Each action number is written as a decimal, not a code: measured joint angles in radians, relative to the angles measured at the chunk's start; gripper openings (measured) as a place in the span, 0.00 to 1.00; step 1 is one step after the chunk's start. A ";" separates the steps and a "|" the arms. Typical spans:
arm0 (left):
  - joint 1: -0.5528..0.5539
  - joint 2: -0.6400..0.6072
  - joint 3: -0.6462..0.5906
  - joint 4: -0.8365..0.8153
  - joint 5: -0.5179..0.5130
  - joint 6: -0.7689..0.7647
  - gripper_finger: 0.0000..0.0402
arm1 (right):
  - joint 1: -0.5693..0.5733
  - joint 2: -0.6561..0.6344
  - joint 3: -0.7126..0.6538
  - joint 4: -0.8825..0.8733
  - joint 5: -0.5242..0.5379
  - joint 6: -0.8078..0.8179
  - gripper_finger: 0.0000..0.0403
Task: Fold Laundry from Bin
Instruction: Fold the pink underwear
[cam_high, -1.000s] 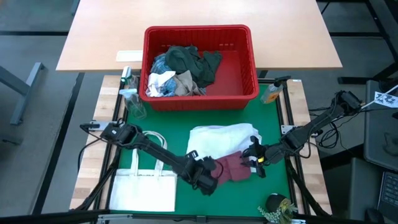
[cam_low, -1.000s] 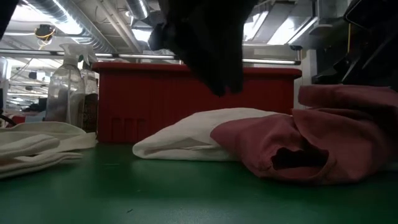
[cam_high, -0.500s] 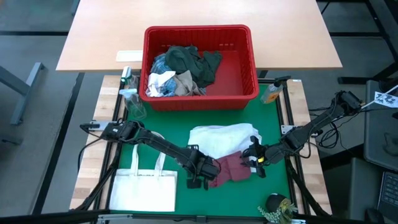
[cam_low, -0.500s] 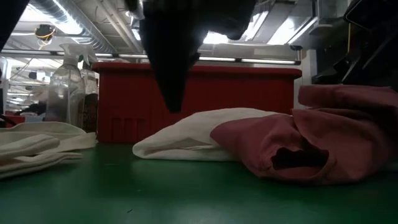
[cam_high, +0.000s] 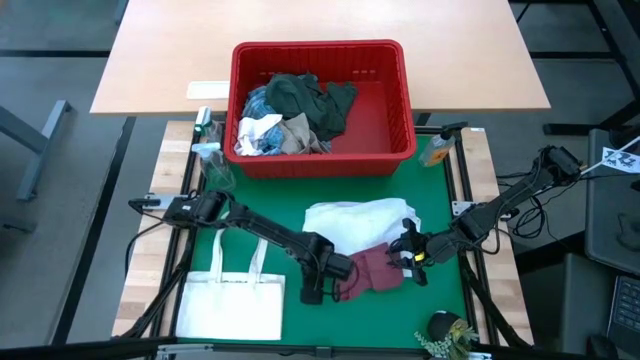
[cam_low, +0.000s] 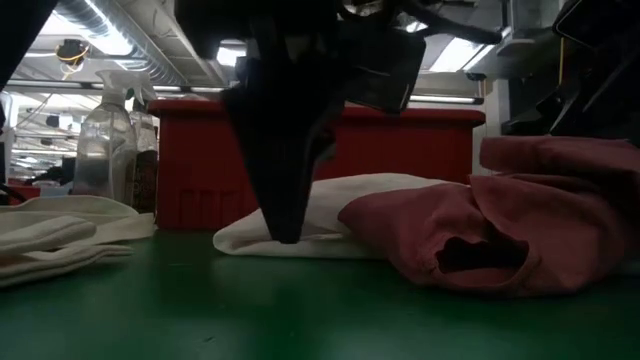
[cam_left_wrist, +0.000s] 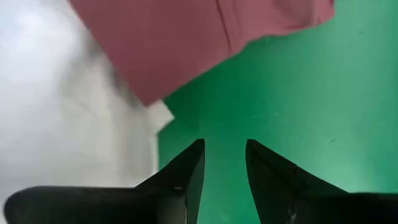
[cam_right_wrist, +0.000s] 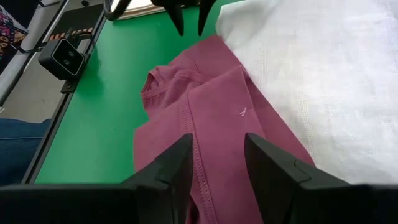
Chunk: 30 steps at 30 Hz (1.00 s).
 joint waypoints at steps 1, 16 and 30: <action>0.002 -0.002 0.000 0.001 -0.004 0.012 0.28 | 0.000 0.000 0.000 0.000 0.000 0.000 0.36; 0.114 -0.052 -0.001 0.048 -0.002 0.078 0.28 | 0.000 0.000 0.000 -0.005 0.001 0.000 0.36; 0.045 -0.041 -0.001 0.125 -0.048 0.050 0.28 | 0.000 0.000 0.000 -0.005 0.019 0.000 0.36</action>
